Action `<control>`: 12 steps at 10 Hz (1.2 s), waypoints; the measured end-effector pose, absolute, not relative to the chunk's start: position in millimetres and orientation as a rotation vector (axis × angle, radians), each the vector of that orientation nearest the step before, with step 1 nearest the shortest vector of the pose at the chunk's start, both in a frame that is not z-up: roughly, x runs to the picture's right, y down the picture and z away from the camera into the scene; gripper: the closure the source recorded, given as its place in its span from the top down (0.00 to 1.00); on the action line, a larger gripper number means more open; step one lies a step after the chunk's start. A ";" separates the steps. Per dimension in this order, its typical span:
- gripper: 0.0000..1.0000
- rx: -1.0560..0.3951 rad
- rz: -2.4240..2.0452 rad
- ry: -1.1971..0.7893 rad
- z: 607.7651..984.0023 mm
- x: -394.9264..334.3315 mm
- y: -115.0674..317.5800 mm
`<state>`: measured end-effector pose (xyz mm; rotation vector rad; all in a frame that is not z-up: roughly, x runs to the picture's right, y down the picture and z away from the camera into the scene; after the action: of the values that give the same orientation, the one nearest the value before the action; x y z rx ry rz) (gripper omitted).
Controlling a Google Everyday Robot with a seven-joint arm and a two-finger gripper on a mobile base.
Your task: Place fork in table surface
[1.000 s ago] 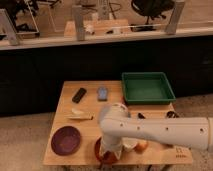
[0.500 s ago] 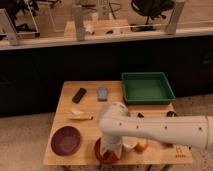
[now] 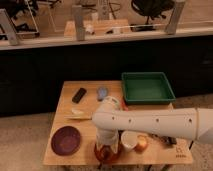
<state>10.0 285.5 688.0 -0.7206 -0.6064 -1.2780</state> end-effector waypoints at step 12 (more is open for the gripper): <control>0.48 -0.754 -1.212 -0.619 693.5 20.9 294.2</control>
<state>20.9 294.2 693.5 -0.7538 -0.6194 -1.2121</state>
